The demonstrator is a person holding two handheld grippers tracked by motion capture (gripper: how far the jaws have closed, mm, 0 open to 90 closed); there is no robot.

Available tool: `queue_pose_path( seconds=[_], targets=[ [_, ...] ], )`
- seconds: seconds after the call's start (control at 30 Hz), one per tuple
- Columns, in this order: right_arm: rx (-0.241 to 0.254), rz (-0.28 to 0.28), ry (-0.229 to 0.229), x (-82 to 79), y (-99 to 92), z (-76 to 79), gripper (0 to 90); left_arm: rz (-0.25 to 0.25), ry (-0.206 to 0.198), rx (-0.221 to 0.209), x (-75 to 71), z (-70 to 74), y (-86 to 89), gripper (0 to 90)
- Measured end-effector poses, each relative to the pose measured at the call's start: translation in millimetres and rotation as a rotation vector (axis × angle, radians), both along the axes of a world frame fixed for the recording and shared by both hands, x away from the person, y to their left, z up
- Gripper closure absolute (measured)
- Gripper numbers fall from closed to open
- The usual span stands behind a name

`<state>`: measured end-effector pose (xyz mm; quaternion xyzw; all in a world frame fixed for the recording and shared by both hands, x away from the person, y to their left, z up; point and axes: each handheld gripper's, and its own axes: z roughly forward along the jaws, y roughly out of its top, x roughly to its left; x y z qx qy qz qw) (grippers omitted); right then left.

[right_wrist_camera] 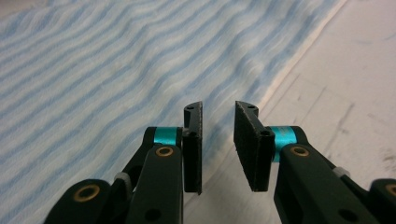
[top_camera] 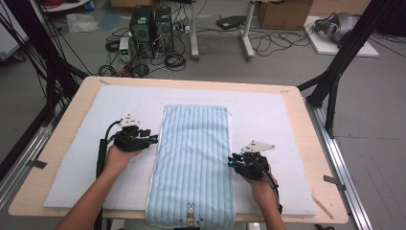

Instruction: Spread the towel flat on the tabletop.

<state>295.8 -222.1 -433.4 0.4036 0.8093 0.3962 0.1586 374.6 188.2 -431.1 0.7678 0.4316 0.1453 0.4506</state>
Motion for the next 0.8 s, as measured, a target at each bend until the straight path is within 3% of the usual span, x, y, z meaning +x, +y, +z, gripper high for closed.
queue_pose_path(
  seconds=[0.1,0.17,0.2,0.23,0.33,0.47,0.5,0.57,0.6,0.67,0.73,0.77,0.8],
  targets=[
    [0.009,0.003,-0.004,4.0,-0.6,1.3,70.8,0.038,0.000,-0.013,11.7,-4.3,-2.2,57.9],
    [0.004,0.010,-0.002,9.4,1.0,1.4,69.9,0.052,0.021,-0.010,25.5,-8.4,-5.5,58.2],
    [0.000,0.015,-0.005,11.6,1.1,1.2,69.7,0.068,0.027,-0.012,39.3,-10.8,-7.4,58.7],
    [0.001,0.014,-0.002,13.3,1.4,1.2,69.1,0.068,0.027,-0.012,39.3,-10.8,-7.4,59.2],
    [0.005,0.020,-0.006,16.4,1.5,1.1,68.7,0.101,0.047,-0.040,59.6,-12.9,-10.4,59.6],
    [0.024,0.023,-0.012,18.6,1.4,2.6,67.3,0.132,0.060,-0.031,85.3,-12.1,-16.6,61.9],
    [0.024,0.025,-0.017,18.5,1.4,2.5,67.2,0.130,0.064,-0.003,94.3,-12.4,-20.8,63.2],
    [0.024,0.025,-0.013,17.9,1.7,2.8,66.9,0.129,0.065,0.014,97.2,-12.9,-24.0,63.8],
    [0.027,0.028,-0.017,16.8,1.8,3.2,66.7,0.117,0.059,0.060,100.2,-14.6,-29.5,65.7],
    [0.027,0.030,-0.020,16.5,1.3,3.6,66.6,0.117,0.055,0.077,100.9,-15.5,-32.2,66.1],
    [0.030,0.026,-0.021,15.8,0.0,3.9,66.2,0.117,0.024,0.122,100.2,-16.2,-37.4,68.3],
    [0.033,0.021,-0.024,15.8,-1.5,3.8,65.6,0.111,0.014,0.134,99.8,-16.1,-39.0,76.3],
    [0.033,0.021,-0.024,15.8,-1.5,3.8,65.6,0.092,-0.003,0.151,98.9,-16.3,-41.4,76.3]
  ],
)
